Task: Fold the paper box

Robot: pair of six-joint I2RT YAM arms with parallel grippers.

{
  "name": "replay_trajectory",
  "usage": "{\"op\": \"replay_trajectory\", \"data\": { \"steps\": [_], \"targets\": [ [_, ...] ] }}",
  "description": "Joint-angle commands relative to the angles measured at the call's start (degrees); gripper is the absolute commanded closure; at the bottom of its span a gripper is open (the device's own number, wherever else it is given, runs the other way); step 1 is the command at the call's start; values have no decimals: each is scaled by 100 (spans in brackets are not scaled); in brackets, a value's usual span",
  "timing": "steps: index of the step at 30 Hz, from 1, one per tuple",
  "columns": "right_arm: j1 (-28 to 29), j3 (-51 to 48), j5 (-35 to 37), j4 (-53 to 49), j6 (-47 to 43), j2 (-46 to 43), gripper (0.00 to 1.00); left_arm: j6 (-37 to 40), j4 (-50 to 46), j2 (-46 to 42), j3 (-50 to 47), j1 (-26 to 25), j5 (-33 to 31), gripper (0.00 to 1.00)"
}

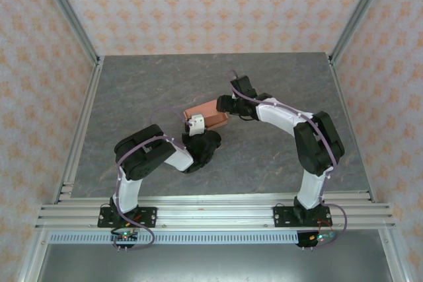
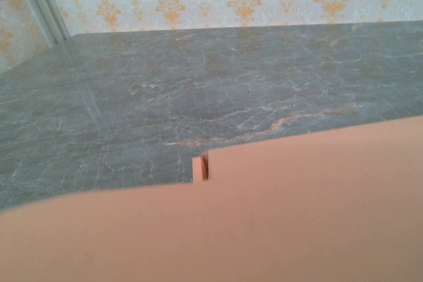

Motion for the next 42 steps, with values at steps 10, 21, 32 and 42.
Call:
{"op": "replay_trajectory", "data": {
  "steps": [10, 21, 32, 42],
  "targets": [
    [48, -139, 253, -65, 75, 158, 39, -217, -522, -350, -430, -200, -169, 73],
    [103, -165, 346, -12, 82, 319, 43, -421, -923, -795, -695, -317, -26, 63],
    [110, -183, 422, 3, 80, 410, 47, -504, -1156, -974, -922, -477, 47, 55],
    [142, -53, 460, -83, 51, 505, 48, -634, -1506, -1137, -935, -571, 217, 45]
  ]
}}
